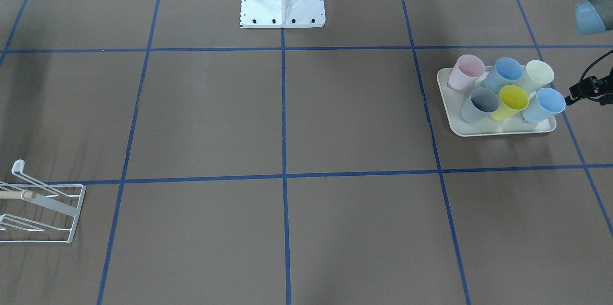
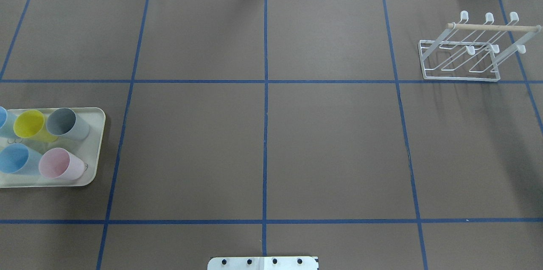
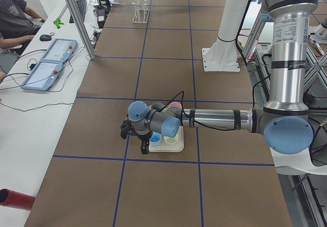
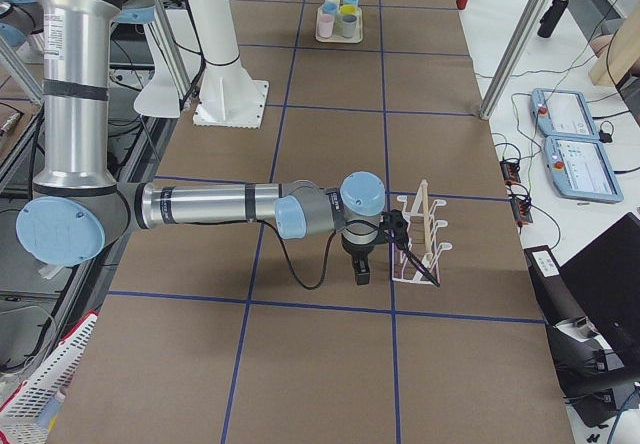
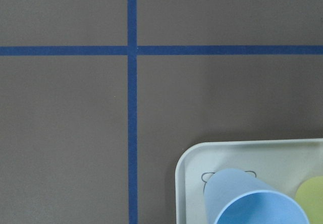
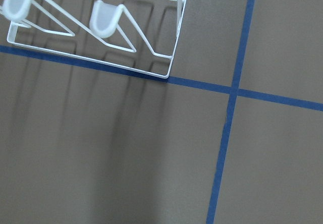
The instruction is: Transfer IKEA cup to right arm and place on rack
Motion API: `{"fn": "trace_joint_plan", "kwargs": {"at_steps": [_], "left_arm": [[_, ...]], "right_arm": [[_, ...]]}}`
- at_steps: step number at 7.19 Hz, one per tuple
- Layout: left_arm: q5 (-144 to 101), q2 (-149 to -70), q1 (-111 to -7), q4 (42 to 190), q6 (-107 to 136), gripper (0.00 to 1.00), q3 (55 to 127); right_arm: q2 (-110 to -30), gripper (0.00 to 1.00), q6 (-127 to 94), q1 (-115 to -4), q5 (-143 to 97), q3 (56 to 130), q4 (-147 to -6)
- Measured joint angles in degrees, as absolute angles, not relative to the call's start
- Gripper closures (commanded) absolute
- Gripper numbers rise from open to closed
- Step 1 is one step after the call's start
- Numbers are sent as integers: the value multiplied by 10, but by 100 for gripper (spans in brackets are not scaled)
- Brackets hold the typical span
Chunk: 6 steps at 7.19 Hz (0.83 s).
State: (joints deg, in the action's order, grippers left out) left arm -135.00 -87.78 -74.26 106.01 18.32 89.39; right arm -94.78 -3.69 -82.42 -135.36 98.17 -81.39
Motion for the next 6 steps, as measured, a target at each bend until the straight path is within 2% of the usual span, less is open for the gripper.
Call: {"fn": "trace_joint_plan", "kwargs": {"at_steps": [3, 5, 6], "left_arm": [[-1350, -879, -718, 1064, 184, 2, 884], [-1353, -879, -710, 1066, 184, 43, 881], [-1354, -879, -709, 1066, 184, 55, 880]], "right_arm": [[-947, 0, -37, -822, -1354, 982, -814], [-947, 0, -37, -819, -1354, 982, -814], [-947, 0, -38, -817, -1354, 982, -814]]}}
